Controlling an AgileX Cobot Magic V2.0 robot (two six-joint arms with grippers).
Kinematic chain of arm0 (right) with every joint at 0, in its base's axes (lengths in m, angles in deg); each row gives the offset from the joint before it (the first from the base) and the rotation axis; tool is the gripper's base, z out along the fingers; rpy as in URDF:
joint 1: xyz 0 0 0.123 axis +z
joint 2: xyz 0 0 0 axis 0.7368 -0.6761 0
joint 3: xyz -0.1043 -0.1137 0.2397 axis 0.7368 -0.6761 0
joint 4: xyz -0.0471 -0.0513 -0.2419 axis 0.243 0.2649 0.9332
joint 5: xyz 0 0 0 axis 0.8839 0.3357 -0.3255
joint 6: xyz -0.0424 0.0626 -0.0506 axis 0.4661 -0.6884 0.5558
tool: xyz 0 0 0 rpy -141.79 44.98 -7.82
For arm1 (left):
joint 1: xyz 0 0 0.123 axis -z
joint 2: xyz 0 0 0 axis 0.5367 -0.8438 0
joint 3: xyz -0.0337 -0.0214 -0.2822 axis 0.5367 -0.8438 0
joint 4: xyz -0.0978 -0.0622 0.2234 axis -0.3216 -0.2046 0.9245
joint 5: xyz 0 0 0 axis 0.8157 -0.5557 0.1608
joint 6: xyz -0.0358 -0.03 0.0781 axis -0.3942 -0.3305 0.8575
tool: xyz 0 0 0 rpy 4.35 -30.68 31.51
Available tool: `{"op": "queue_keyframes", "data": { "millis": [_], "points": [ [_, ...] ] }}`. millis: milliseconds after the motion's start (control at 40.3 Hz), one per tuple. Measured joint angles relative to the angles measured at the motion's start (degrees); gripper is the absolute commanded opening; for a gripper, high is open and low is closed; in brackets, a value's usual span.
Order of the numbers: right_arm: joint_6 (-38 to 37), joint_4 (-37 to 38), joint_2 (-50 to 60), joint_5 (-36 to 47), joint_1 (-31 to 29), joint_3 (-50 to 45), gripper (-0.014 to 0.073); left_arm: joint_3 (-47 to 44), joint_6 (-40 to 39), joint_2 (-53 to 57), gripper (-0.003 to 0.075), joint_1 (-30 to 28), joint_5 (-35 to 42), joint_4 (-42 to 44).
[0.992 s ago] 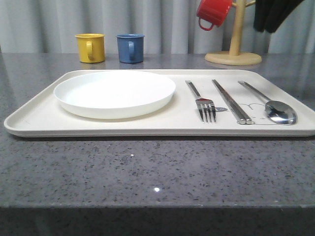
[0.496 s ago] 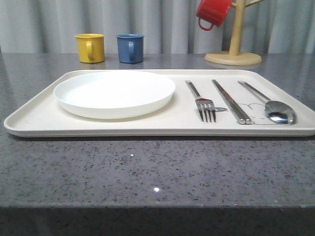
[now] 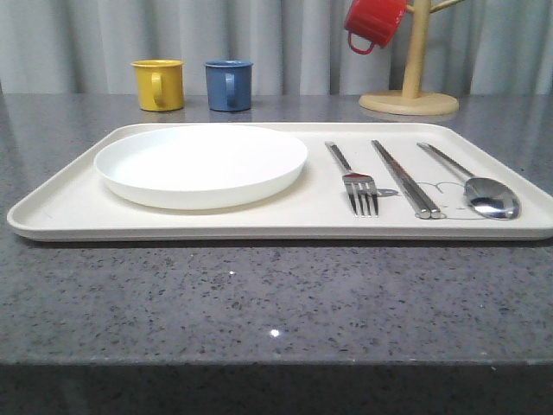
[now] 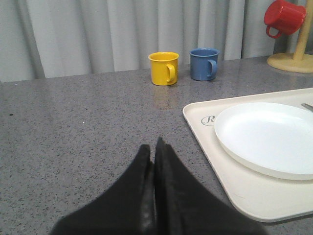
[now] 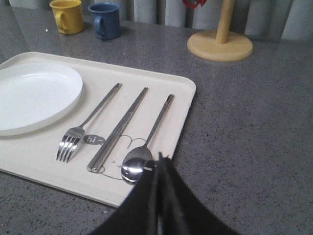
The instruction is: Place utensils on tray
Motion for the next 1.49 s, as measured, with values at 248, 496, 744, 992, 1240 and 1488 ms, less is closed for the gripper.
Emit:
{"op": "queue_keyframes", "data": {
  "millis": [248, 496, 744, 992, 1240, 1488],
  "points": [
    [0.09, 0.26, 7.06, -1.54, 0.00, -1.19, -0.0069, 0.00, 0.00, 0.00, -0.0018, 0.00, 0.00, 0.00],
    [0.09, 0.26, 7.10, -1.74, 0.00, -1.28, -0.0069, 0.00, 0.00, 0.00, -0.0018, 0.00, 0.00, 0.00],
    [0.09, 0.26, 7.10, -1.74, 0.00, -1.28, -0.0069, 0.00, 0.00, 0.00, -0.0018, 0.00, 0.00, 0.00],
    [0.09, 0.26, 7.10, -1.74, 0.00, -1.28, -0.0069, 0.00, 0.00, 0.00, -0.0018, 0.00, 0.00, 0.00],
    [0.09, 0.26, 7.10, -1.74, 0.00, -1.28, -0.0069, -0.87, 0.00, 0.90, -0.0018, 0.00, 0.13, 0.27],
    [0.09, 0.26, 7.10, -1.74, 0.00, -1.28, -0.0069, -9.29, 0.00, 10.03, -0.0018, -5.28, 0.58, 1.78]
  ]
}}
